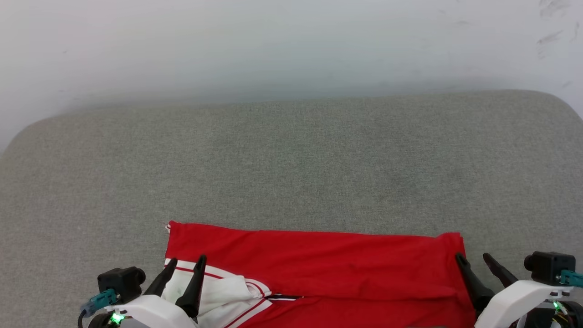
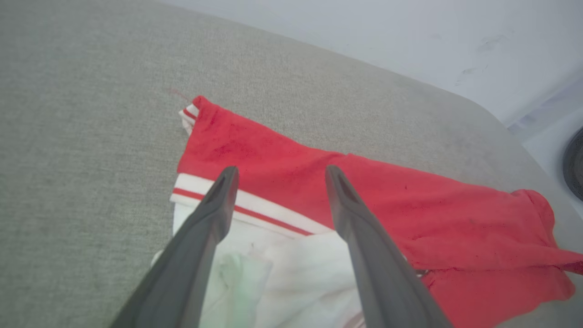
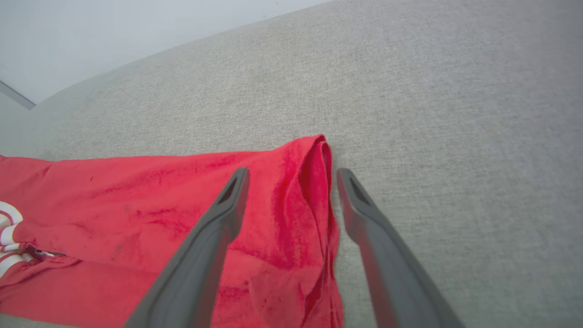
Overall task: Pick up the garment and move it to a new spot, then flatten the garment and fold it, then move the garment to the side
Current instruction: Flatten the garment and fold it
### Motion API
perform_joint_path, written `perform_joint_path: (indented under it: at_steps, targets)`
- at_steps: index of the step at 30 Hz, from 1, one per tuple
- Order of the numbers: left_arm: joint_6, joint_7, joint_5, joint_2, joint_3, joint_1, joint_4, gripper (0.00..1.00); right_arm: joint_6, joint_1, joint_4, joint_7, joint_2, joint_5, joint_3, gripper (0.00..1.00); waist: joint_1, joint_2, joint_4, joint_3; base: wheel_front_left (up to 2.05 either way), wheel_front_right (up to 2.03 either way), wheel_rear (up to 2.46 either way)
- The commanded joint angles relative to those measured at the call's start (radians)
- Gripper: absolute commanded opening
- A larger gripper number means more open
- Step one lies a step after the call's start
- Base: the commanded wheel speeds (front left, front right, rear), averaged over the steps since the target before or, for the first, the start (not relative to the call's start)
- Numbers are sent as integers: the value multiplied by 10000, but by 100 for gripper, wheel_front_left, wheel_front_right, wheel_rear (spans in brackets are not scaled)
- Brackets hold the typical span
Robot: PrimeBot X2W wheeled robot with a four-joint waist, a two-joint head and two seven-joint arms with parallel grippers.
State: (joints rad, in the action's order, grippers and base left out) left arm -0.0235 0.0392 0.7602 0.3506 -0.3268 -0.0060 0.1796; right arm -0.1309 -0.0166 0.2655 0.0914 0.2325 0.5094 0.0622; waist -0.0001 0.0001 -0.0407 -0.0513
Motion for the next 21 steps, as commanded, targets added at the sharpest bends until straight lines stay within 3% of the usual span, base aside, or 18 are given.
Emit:
perform_joint_path:
  at_steps: [1,8,21]
  targets:
    - [-13,584,-325,-33,23,-163,-72,100,4,170,-155,121,-42,-169,-169,100,1,-1,-24,161,0,0,0]
    - [-426,1968,-1529,-44,58,-236,-464,100,4,429,-923,1360,78,-529,-967,100,1,-1,-2,528,0,0,0]
    - [-988,2263,-2884,-374,296,-224,-1568,100,4,427,-1946,4922,666,-663,-1191,100,1,-1,374,184,0,0,0]
